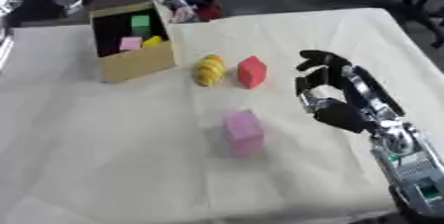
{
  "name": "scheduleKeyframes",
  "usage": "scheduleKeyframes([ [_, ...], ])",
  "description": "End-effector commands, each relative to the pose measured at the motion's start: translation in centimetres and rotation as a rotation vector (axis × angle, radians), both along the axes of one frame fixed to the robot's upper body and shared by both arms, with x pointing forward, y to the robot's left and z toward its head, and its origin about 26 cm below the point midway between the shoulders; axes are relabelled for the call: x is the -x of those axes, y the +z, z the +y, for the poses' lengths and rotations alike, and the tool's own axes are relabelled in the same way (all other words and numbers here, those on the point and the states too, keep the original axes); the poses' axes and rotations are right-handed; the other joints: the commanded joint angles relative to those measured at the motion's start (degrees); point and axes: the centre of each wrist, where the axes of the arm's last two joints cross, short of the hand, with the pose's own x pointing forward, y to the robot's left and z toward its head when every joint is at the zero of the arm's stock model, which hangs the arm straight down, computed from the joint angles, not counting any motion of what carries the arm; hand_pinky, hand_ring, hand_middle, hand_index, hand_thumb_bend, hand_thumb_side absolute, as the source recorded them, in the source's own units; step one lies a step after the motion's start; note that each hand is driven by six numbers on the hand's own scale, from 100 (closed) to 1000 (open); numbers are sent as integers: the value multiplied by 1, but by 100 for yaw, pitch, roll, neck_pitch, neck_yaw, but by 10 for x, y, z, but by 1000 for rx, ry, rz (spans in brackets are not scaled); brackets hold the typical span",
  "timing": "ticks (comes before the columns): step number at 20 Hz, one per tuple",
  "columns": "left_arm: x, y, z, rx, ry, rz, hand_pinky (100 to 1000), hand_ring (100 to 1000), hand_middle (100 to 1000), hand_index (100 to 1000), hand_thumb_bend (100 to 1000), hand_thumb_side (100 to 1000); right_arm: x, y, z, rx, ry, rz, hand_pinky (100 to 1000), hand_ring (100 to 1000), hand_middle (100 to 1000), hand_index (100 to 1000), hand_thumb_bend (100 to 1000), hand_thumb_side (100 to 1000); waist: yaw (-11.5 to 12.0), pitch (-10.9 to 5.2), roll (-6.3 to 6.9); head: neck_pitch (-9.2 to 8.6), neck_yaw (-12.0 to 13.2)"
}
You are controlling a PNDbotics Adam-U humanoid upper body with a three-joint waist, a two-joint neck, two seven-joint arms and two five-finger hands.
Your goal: Pick up objects on the table and place them in the box.
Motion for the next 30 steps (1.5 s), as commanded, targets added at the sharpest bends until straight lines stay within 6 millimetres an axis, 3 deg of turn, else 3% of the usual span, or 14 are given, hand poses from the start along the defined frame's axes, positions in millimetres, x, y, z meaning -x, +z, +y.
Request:
scheduleKeyframes([
  [1, 25, 23, 7, 51, -48, -73, 740, 675, 651, 803, 651, 502, -3, 25, 0, 238, 151, -28, 733, 757, 799, 955, 100, 247, 27, -60, -110, -24, -91],
  [3, 38, 18, 9, 95, -60, -71, 737, 672, 646, 799, 643, 505, -8, 35, 8, 386, 255, -34, 759, 798, 841, 977, 114, 236, 59, -54, -130, -36, -146],
  [6, 51, 7, 10, 148, -71, -53, 735, 671, 641, 798, 628, 515, -15, 43, 23, 577, 384, -51, 790, 843, 884, 1000, 254, 280, 122, -47, -143, -58, -233],
  [11, 66, -11, 11, 211, -74, -25, 732, 667, 633, 794, 613, 527, -28, 37, 43, 778, 500, -71, 811, 870, 904, 1000, 326, 280, 195, -38, -142, -91, -321],
  [20, 79, -41, 11, 280, -67, 44, 727, 661, 623, 789, 593, 543, -58, 12, 49, 881, 455, -97, 825, 883, 904, 1000, 350, 257, 235, -23, -128, -132, -386],
  [26, 83, -52, 11, 310, -58, 68, 725, 659, 620, 788, 585, 551, -72, -4, 46, 928, 424, -67, 831, 883, 878, 991, 352, 294, 259, -10, -129, -142, -399],
  [28, 83, -54, 11, 316, -55, 73, 725, 658, 620, 788, 583, 552, -75, -10, 45, 948, 423, -47, 827, 868, 817, 935, 332, 291, 261, -10, -126, -144, -399],
  [29, 84, -55, 11, 318, -54, 74, 725, 658, 620, 787, 583, 552, -76, -12, 44, 952, 418, -41, 815, 843, 761, 865, 306, 259, 262, -10, -124, -144, -399],
  [30, 84, -56, 11, 320, -54, 75, 725, 658, 620, 787, 583, 552, -77, -13, 43, 949, 410, -40, 815, 843, 761, 865, 306, 259, 263, -11, -123, -143, -399],
])
